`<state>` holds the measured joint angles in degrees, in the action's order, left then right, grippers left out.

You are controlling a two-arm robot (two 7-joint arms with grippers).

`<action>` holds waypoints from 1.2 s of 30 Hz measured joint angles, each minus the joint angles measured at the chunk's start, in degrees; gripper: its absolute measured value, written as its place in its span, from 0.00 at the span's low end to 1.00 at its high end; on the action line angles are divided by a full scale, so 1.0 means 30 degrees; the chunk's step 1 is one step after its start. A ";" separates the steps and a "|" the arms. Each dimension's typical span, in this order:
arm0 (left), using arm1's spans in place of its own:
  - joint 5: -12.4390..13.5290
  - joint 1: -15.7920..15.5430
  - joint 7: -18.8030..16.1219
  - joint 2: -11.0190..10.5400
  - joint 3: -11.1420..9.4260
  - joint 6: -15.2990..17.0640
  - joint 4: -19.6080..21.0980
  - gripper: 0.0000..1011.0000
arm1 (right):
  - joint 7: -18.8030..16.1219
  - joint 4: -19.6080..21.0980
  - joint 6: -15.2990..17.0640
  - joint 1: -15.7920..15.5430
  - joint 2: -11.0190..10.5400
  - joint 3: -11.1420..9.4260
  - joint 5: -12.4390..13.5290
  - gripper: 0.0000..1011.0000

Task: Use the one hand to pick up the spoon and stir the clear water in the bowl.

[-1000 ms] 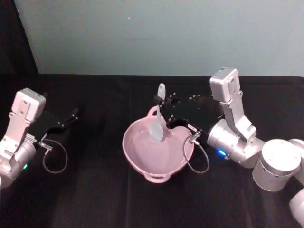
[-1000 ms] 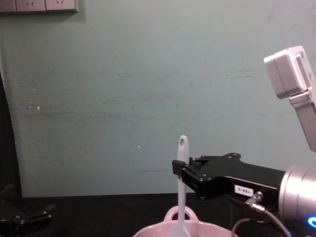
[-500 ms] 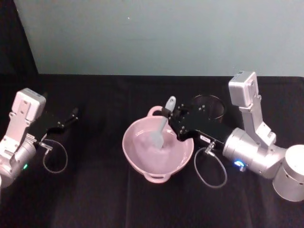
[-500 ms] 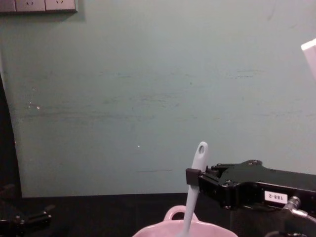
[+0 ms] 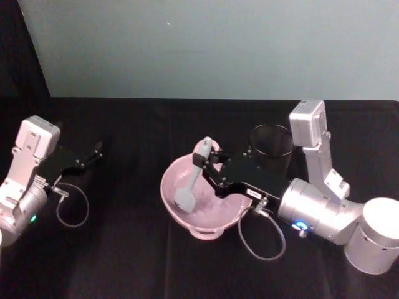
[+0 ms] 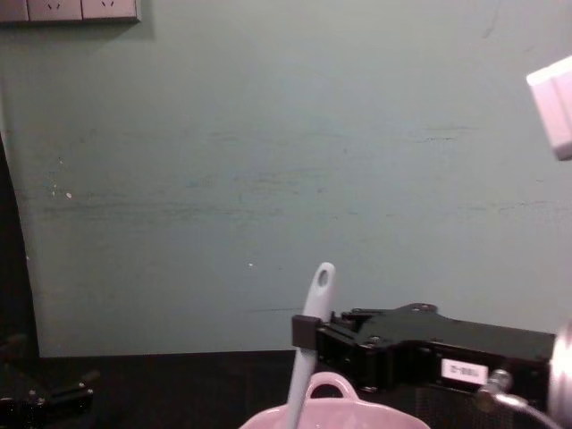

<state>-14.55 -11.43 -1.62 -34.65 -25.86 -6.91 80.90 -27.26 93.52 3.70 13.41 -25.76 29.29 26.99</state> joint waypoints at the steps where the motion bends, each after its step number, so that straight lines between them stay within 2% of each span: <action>1: 0.0001 0.0000 0.0000 0.0000 -0.0001 0.0000 0.0000 1.00 | 0.0000 0.0000 0.0000 0.0000 0.0000 0.0000 0.0000 0.11; 5: 0.0000 -0.0001 0.0001 0.0000 -0.0001 0.0000 0.0000 1.00 | 0.0372 -0.0590 -0.0523 0.0229 0.0653 0.0149 -0.0486 0.11; 8: 0.0001 0.0000 0.0001 0.0000 -0.0001 0.0000 0.0000 1.00 | 0.1281 -0.1615 -0.1468 0.0563 0.1672 0.0170 -0.1595 0.11; 9: 0.0001 0.0000 0.0000 0.0000 0.0000 0.0001 0.0000 1.00 | 0.1281 -0.1615 -0.1468 0.0563 0.1672 0.0170 -0.1595 0.11; 13: 0.0001 0.0001 0.0000 -0.0001 -0.0001 0.0001 0.0000 1.00 | 0.2274 -0.2493 -0.2071 0.0828 0.2379 0.0033 -0.2608 0.11; 19: 0.0001 0.0000 0.0000 0.0000 -0.0001 0.0001 0.0000 1.00 | 0.3168 -0.3167 -0.2380 0.1045 0.2818 -0.0338 -0.3556 0.11; 27: 0.0000 0.0001 0.0000 0.0000 0.0000 0.0000 0.0000 1.00 | 0.3444 -0.2760 -0.1849 0.0889 0.2573 -0.0814 -0.4132 0.11; 36: 0.0001 0.0000 0.0001 0.0000 -0.0001 0.0001 0.0000 1.00 | 0.2501 -0.0552 -0.0299 -0.0392 0.1405 -0.1555 -0.3978 0.11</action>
<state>-14.55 -11.43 -1.62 -34.65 -25.86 -6.90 80.90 -19.76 91.86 2.81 12.23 -21.54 24.62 15.05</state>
